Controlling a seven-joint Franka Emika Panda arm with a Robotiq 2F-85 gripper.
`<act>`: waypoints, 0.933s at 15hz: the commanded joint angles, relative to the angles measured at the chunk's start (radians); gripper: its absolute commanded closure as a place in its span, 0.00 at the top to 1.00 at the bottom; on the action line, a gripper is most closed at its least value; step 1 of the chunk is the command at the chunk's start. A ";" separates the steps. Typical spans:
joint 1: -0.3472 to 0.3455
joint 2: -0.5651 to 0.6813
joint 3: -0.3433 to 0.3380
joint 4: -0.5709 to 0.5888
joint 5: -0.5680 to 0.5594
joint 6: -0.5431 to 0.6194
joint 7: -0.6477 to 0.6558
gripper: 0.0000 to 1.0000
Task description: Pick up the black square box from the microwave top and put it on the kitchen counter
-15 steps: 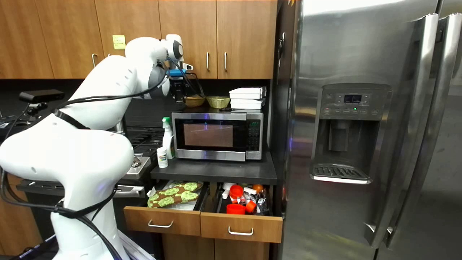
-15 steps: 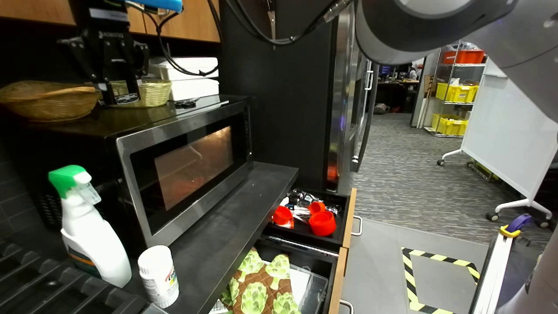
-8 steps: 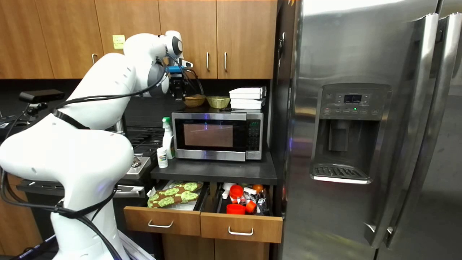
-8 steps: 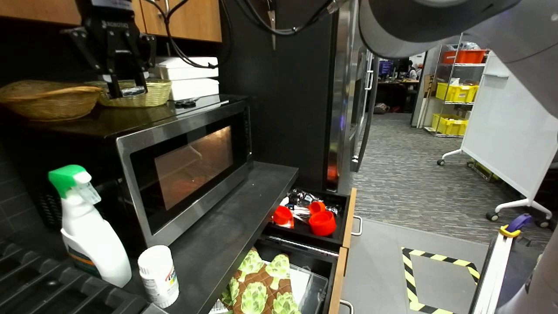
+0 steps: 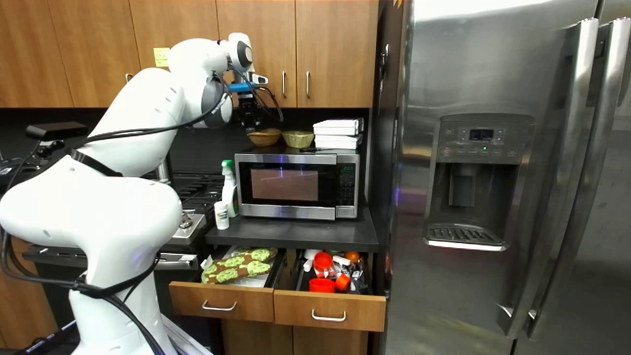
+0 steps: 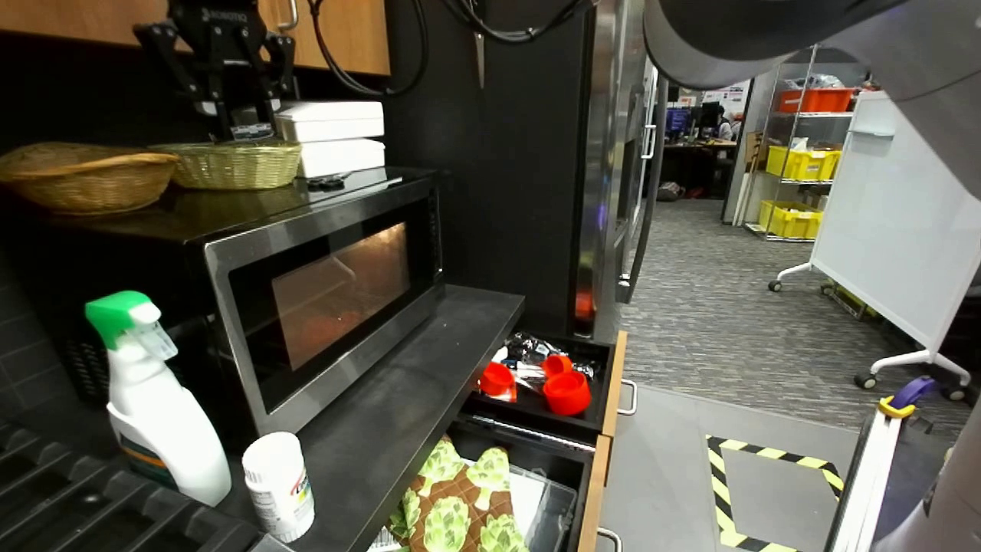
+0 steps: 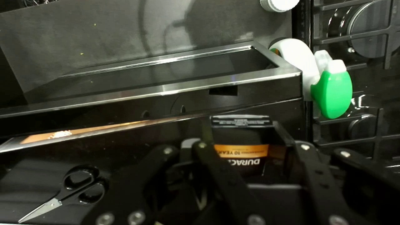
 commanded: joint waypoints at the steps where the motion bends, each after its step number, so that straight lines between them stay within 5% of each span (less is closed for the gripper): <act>1: -0.012 -0.024 -0.016 -0.022 -0.017 0.037 0.001 0.22; 14: -0.081 -0.034 -0.041 -0.097 -0.008 0.207 0.006 0.22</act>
